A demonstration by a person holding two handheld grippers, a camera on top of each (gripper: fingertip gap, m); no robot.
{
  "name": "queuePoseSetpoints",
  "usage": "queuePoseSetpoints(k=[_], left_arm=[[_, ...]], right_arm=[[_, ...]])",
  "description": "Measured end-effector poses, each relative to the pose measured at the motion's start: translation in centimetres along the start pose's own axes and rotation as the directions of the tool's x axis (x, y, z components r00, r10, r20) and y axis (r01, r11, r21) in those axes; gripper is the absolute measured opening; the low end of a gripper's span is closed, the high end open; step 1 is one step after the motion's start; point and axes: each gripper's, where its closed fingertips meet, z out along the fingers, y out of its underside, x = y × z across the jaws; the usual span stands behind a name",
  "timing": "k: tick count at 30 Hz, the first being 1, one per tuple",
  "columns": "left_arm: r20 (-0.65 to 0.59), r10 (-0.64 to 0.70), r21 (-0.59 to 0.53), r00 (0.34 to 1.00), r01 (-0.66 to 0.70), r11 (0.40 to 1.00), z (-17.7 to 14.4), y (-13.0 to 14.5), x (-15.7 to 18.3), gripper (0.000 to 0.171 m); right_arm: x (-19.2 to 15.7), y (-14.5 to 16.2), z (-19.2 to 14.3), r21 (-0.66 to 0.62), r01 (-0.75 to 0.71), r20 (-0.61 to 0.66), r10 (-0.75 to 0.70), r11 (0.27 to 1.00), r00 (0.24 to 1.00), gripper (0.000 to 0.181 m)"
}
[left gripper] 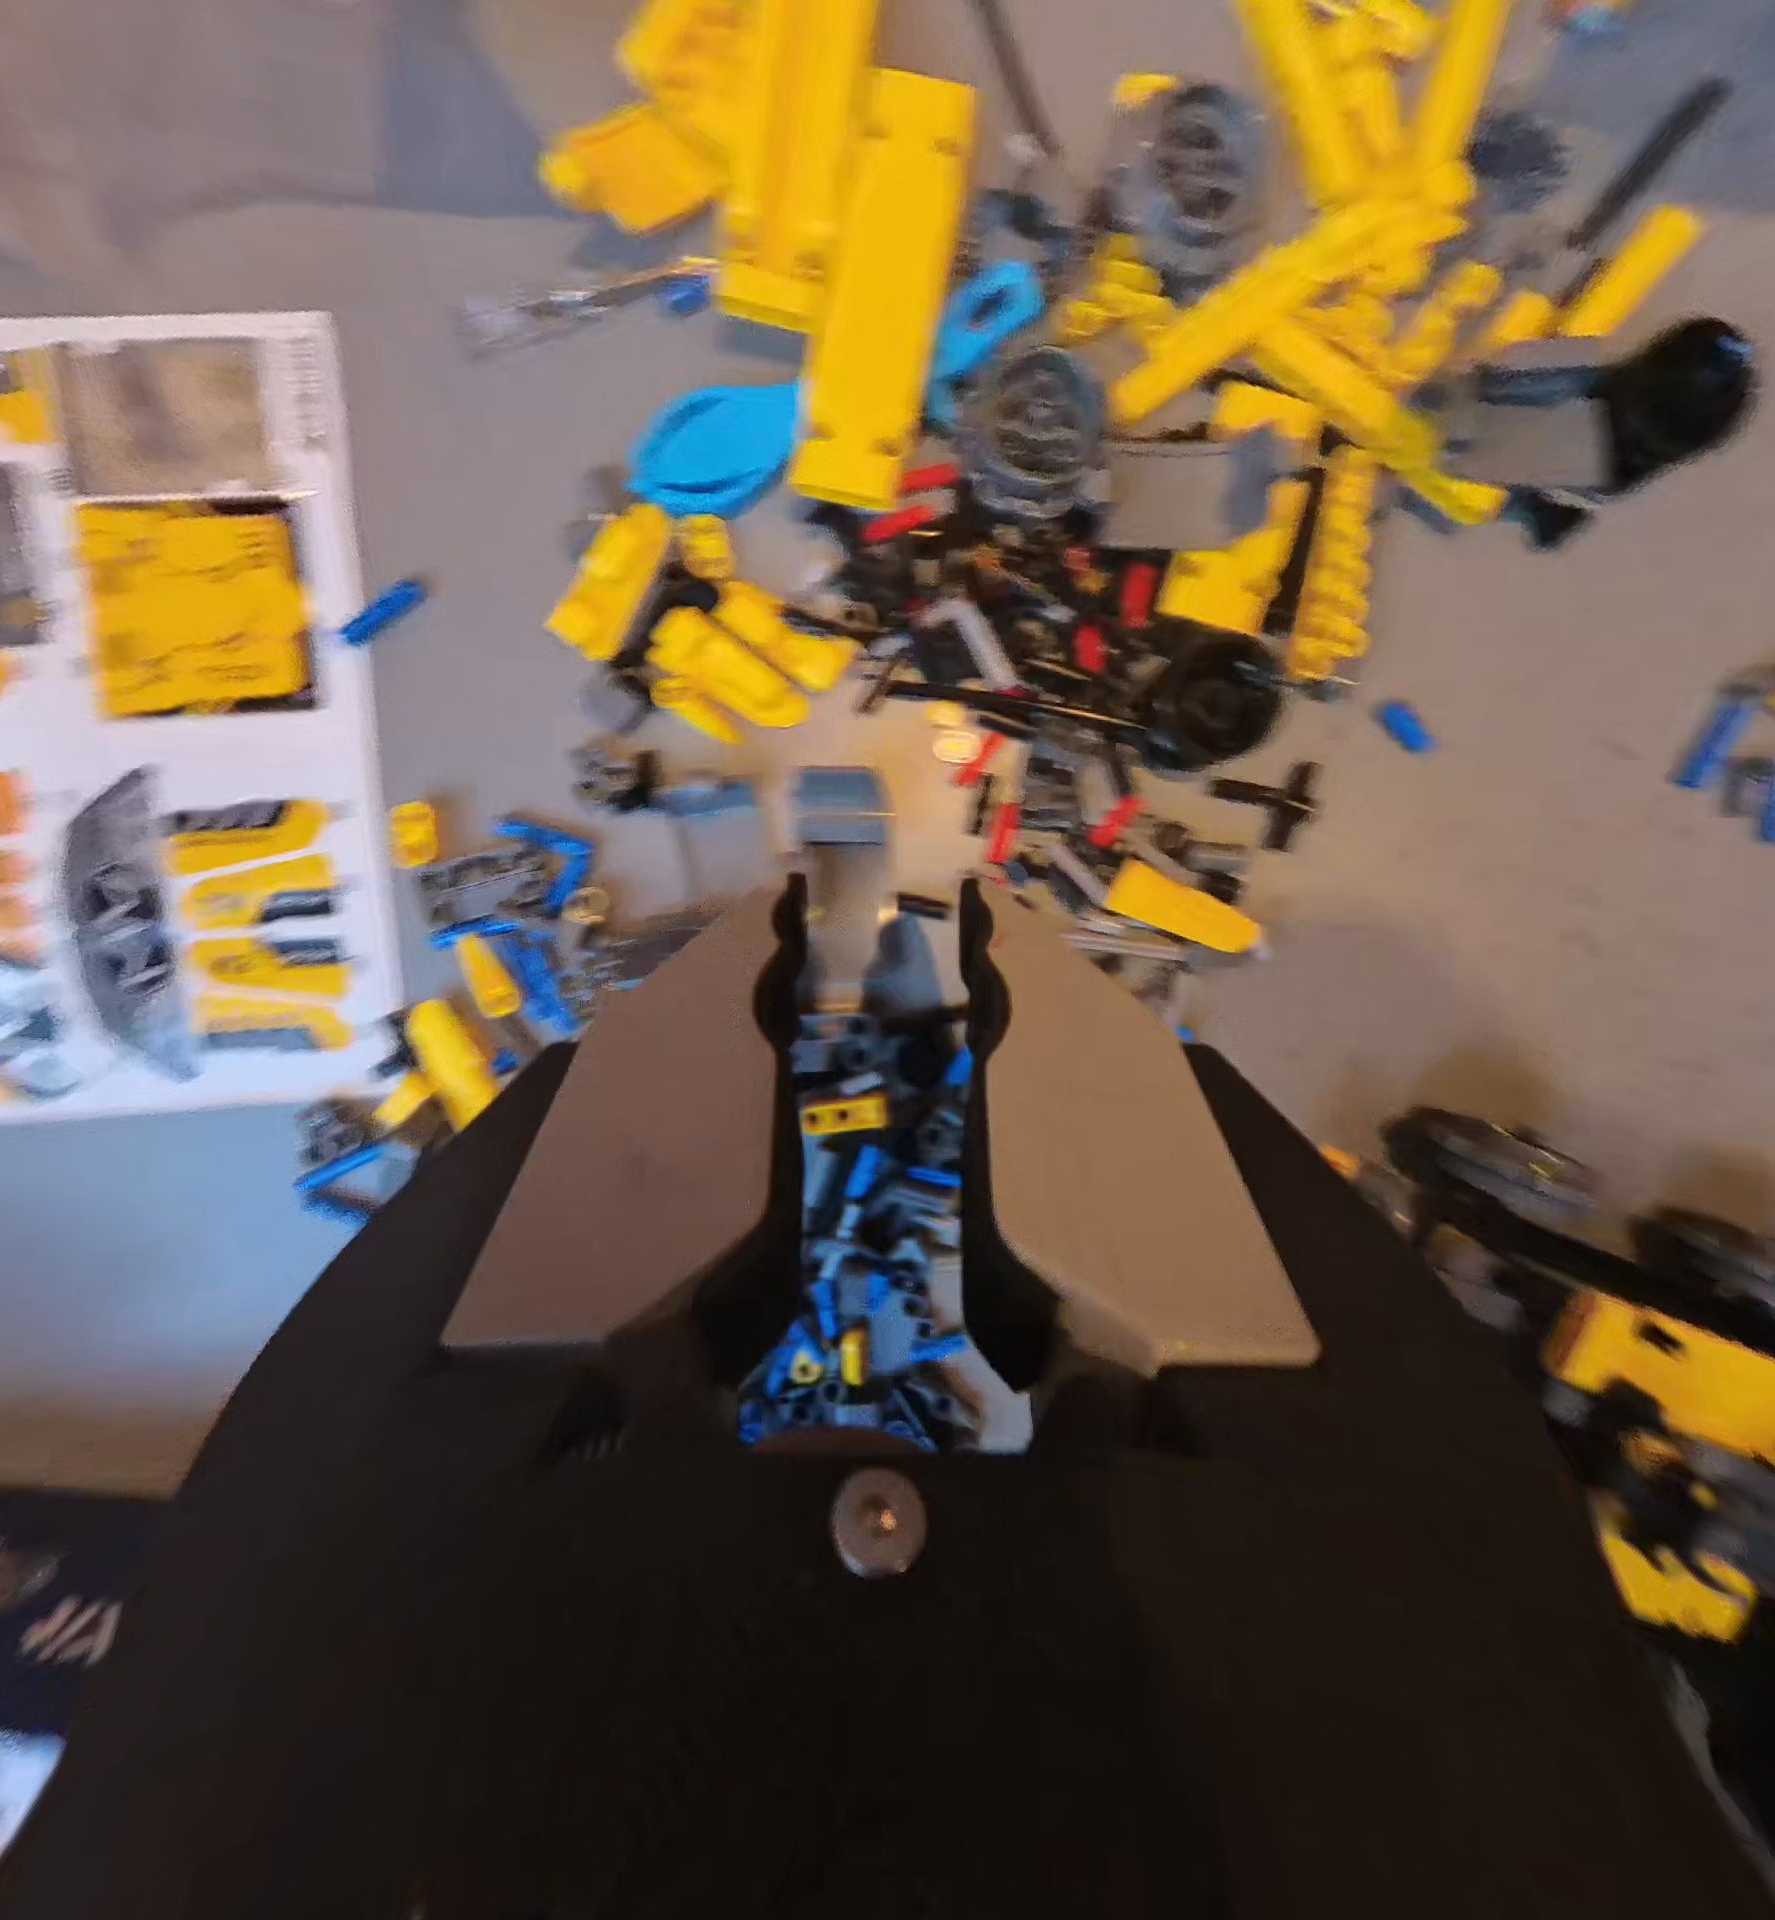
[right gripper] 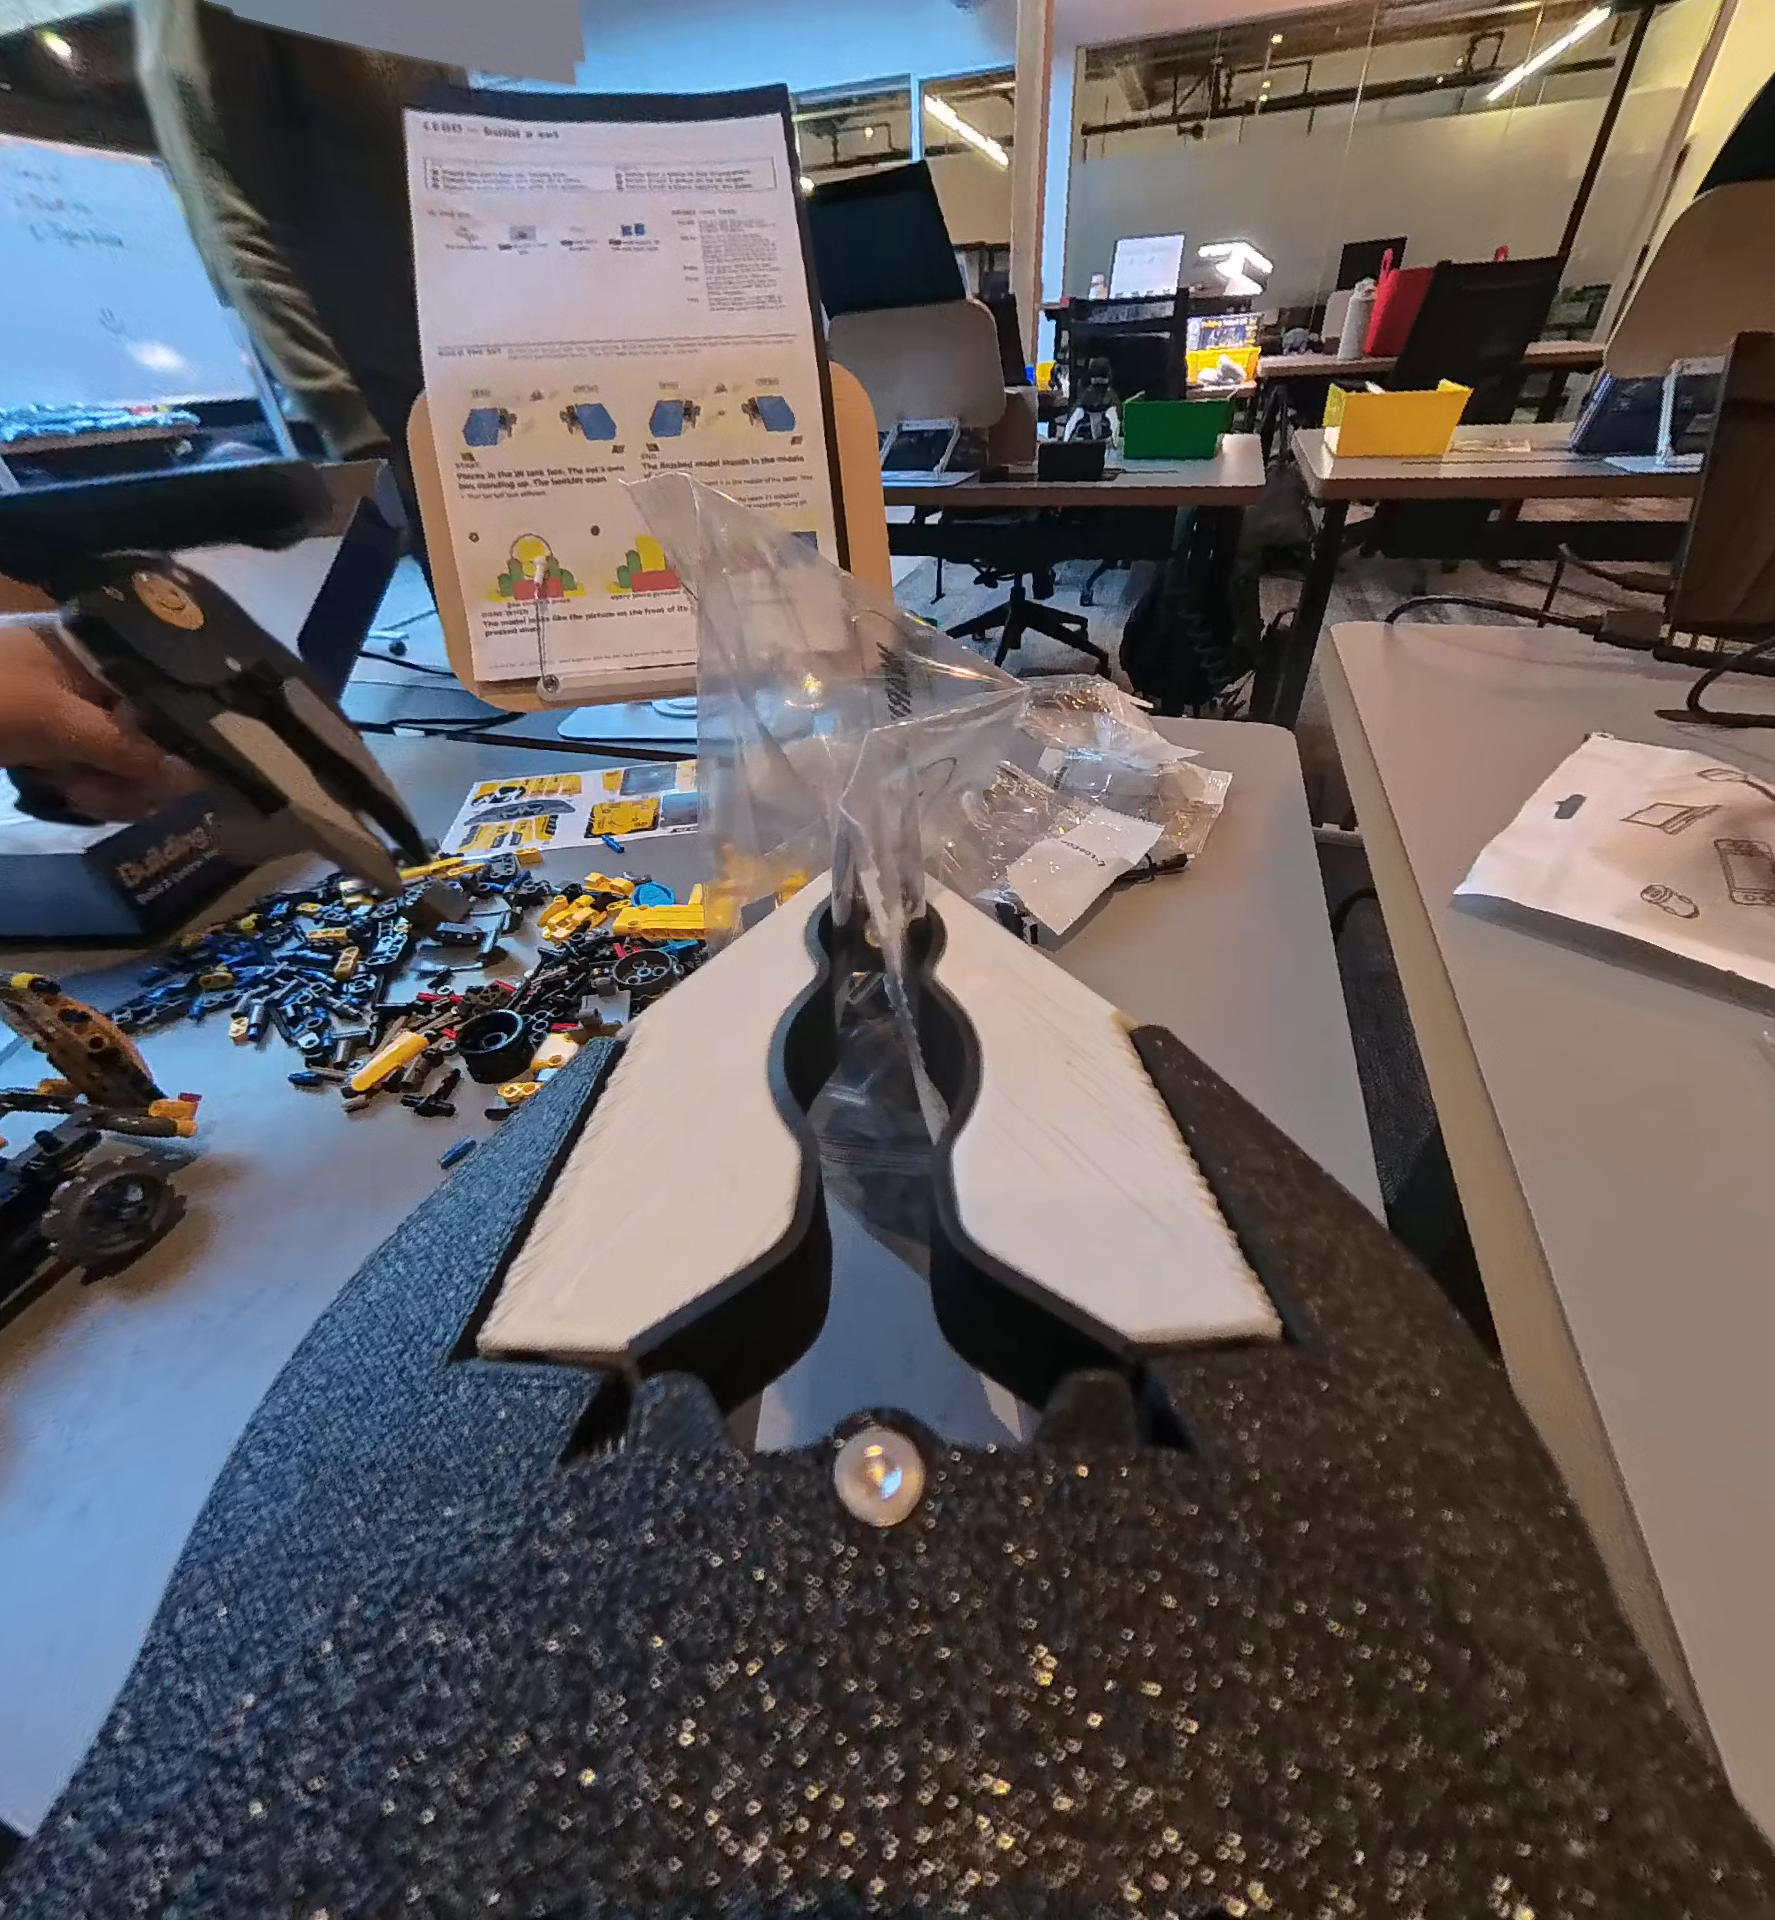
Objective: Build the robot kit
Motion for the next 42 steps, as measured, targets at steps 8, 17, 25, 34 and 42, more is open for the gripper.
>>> queuePoseSetpoints(k=[8,17,25,34,42], left_arm=[[-0.064,0.159,-0.180,0.985,-0.168,0.969,3.3,2.2,3.5,0.029],[0.086,0.148,-0.159,0.985,-0.133,0.978,2.0,1.7,0.2,0.023],[0.280,-0.048,0.200,0.959,-0.009,0.980,-7.8,-2.1,-3.2,0.027],[0.204,0.232,0.212,0.951,-0.274,0.938,-9.3,-3.6,8.5,0.030],[0.246,0.226,0.180,0.943,-0.273,0.945,-11.2,1.2,14.7,0.032]], right_arm=[[-0.4,-0.2,-0.3,0.003,0.009,0.008,-0.009,1.000,1.000,0.006],[-0.1,-0.1,-0.6,0.000,0.009,0.003,-0.009,1.000,1.000,0.006],[0.0,-0.2,-0.7,0.009,-0.010,0.009,0.010,1.000,1.000,0.006],[-3.8,-3.0,-2.2,0.075,0.010,0.087,-0.017,0.997,0.996,0.006],[-7.9,-3.6,-6.7,0.118,0.016,0.147,-0.033,0.993,0.989,0.006]])
